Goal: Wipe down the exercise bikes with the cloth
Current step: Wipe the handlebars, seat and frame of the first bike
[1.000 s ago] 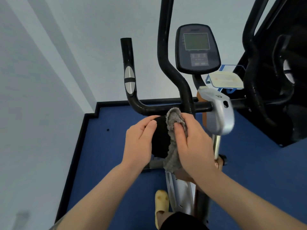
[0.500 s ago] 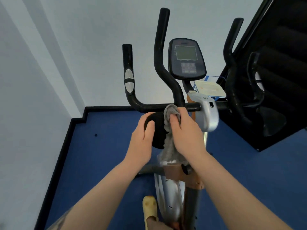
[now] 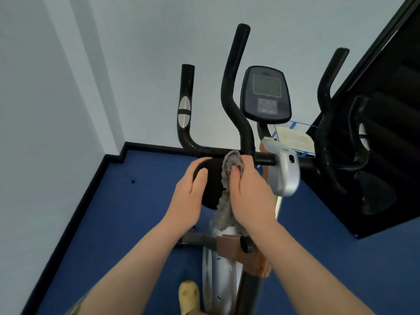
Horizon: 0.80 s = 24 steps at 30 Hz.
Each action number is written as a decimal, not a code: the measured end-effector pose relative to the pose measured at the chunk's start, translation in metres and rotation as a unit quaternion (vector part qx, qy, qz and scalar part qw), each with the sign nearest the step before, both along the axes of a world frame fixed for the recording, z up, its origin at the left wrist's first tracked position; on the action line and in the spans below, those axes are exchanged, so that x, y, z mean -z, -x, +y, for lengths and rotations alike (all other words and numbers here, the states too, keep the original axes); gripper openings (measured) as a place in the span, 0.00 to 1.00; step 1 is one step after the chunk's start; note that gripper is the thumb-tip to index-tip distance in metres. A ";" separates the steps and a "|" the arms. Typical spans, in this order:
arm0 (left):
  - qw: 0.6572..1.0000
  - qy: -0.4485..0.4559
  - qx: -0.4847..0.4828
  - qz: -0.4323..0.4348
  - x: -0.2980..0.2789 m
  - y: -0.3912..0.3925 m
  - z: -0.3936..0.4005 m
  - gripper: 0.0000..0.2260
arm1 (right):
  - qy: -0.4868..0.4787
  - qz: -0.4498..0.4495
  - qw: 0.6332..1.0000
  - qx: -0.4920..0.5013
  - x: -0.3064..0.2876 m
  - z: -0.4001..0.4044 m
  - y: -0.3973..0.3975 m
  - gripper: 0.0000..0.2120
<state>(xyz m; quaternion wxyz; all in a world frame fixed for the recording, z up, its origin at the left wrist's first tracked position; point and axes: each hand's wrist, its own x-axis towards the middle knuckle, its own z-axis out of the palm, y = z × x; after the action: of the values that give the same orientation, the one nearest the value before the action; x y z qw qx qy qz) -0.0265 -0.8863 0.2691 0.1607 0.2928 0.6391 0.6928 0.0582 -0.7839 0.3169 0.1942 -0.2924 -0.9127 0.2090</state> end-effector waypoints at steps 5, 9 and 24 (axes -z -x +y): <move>1.000 -0.012 -0.005 -0.008 0.001 -0.004 0.000 0.17 | -0.011 -0.065 0.998 -0.018 -0.011 0.007 0.005 0.10; 1.000 0.000 -0.012 0.001 -0.001 -0.005 -0.001 0.17 | -0.017 -0.117 0.993 -0.013 -0.018 0.010 0.014 0.16; 0.998 0.031 -0.055 -0.009 -0.006 -0.010 -0.002 0.11 | 0.064 0.069 0.996 -0.012 0.003 -0.012 -0.019 0.13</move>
<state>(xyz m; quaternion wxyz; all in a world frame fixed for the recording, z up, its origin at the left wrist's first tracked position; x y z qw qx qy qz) -0.0163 -0.8879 0.2749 0.1368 0.2456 0.6739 0.6833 0.0768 -0.7959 0.3137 0.2347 -0.2785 -0.8854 0.2889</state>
